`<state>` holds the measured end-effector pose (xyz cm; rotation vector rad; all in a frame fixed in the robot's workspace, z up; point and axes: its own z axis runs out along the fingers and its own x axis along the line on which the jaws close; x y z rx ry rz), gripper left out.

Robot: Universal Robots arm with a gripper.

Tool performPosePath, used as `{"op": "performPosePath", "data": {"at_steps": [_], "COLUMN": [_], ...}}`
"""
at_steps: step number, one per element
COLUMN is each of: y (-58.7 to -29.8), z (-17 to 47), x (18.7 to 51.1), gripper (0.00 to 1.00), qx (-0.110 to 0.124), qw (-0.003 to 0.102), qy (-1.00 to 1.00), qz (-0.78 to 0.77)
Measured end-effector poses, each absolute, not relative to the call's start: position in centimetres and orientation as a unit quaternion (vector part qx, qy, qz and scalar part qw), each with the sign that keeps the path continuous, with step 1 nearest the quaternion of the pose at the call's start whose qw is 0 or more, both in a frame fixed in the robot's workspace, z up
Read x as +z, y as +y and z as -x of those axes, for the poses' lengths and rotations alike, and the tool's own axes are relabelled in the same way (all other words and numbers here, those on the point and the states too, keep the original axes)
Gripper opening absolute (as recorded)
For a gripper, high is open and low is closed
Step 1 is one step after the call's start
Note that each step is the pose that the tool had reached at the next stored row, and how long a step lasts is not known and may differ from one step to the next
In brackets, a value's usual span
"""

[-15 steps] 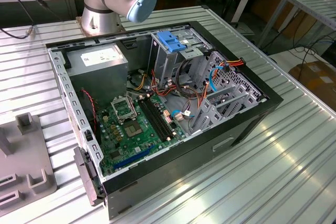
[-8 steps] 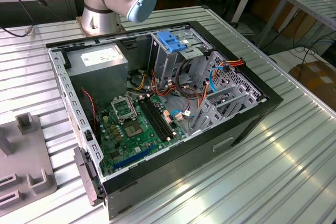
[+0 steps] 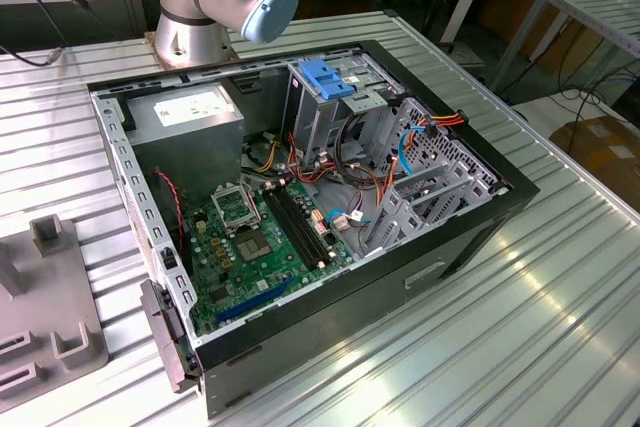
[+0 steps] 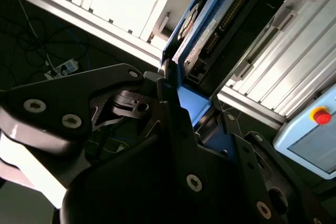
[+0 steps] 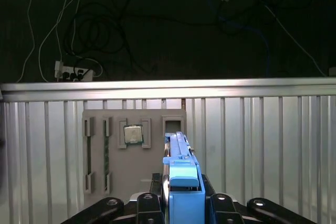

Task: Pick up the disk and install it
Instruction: 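Pick up the disk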

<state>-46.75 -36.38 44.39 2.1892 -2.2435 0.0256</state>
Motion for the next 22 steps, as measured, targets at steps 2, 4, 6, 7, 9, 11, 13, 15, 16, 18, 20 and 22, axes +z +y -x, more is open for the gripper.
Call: {"op": "performPosePath", "data": {"at_steps": [2,4,6,7,9,11,13,15,16,18,20,22], "y": [-36.4,-36.4,-36.4,-36.4,-36.4,-36.4,-36.4,-36.4,-36.4,-36.4,-36.4,-36.4], "z": [46.8,46.8,46.8,46.8,46.8,46.8,46.8,46.7,46.8,46.8,46.8,46.7], "x": [44.6,44.8,45.0,45.1,45.2,45.3,45.3,45.3,45.4,45.5,45.7,45.9], "gripper": [0.37,0.37,0.37,0.37,0.37,0.37,0.37,0.37,0.37,0.37,0.37,0.37], "qx": [0.008,0.008,0.008,0.008,0.008,0.008,0.008,0.008,0.008,0.008,0.008,0.008], "qw": [0.003,0.003,0.003,0.003,0.003,0.003,0.003,0.003,0.003,0.003,0.003,0.003], "qy": [-0.716,-0.716,-0.716,-0.716,-0.716,-0.716,-0.716,-0.716,-0.716,-0.716,-0.716,-0.716], "qz": [-0.698,-0.698,-0.698,-0.698,-0.698,-0.698,-0.698,-0.698,-0.698,-0.698,-0.698,-0.698]}}
